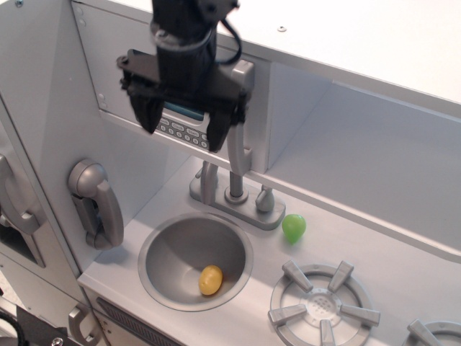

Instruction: Open microwave

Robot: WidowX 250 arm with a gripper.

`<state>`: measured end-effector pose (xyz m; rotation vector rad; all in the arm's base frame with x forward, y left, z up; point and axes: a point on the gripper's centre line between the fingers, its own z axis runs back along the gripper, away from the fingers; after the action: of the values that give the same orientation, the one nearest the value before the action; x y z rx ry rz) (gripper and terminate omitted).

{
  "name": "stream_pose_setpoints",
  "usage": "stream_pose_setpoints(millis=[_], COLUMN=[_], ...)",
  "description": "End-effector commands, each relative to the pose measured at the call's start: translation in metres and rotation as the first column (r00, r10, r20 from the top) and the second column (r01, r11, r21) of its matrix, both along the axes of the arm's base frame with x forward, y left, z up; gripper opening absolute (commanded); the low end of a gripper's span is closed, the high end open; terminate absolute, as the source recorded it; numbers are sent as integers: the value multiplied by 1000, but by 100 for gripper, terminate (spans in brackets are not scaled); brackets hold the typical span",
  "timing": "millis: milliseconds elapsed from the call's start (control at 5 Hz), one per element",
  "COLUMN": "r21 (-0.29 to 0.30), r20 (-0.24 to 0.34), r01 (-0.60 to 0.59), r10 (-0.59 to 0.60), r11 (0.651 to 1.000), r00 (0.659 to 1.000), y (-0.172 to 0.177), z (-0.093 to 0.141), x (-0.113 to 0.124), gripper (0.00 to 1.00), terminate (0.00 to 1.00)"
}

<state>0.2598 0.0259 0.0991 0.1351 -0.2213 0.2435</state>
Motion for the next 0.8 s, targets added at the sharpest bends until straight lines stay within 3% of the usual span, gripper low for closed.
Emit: stream_pose_setpoints(millis=[0,200,600], r21=[-60,-94,-46], r20=[95,65,131], r01=[70,85,105], r10=[-64,-79,-98], r11=[996,992,993], r00=[993,995,987], y=[-25,-27,-30], z=[30,26,19], x=[31,33,41], gripper=[100,100,100], terminate=[0,0,0])
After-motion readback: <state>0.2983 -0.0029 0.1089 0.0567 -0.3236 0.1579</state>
